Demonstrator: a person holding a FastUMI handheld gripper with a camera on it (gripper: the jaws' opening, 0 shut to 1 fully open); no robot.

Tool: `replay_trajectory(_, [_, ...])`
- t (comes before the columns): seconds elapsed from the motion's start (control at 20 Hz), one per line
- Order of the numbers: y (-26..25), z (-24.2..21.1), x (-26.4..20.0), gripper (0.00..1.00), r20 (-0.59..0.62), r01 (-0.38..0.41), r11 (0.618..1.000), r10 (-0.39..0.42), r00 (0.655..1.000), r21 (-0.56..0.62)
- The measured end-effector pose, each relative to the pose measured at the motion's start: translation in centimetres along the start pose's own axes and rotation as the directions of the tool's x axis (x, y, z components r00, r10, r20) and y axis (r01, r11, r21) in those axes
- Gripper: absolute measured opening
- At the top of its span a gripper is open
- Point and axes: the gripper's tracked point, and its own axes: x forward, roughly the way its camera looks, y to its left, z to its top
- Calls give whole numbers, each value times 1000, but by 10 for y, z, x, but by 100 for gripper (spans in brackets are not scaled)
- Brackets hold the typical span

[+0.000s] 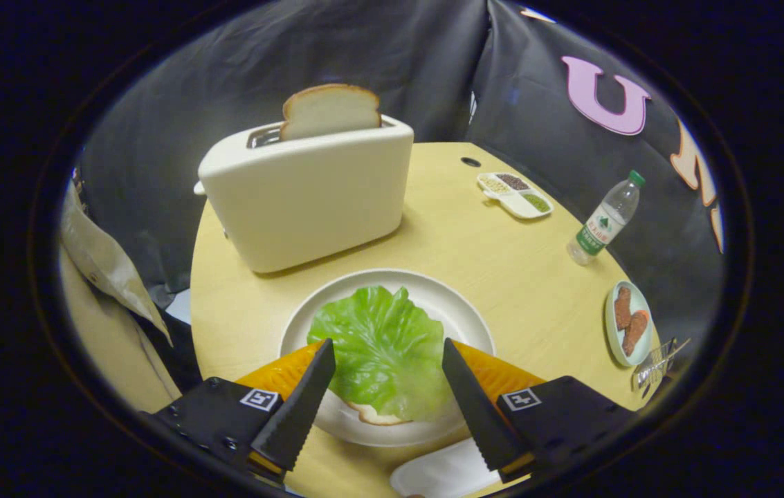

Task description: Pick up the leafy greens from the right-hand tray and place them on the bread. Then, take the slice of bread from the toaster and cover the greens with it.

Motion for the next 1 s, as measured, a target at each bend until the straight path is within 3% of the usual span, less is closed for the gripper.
replay_trajectory(0.3, [1,68,-19,100,63,29,997,-33,997,69])
replay_trajectory(1.0, [47,191,-26,100,192,-50,990,23,981,135])
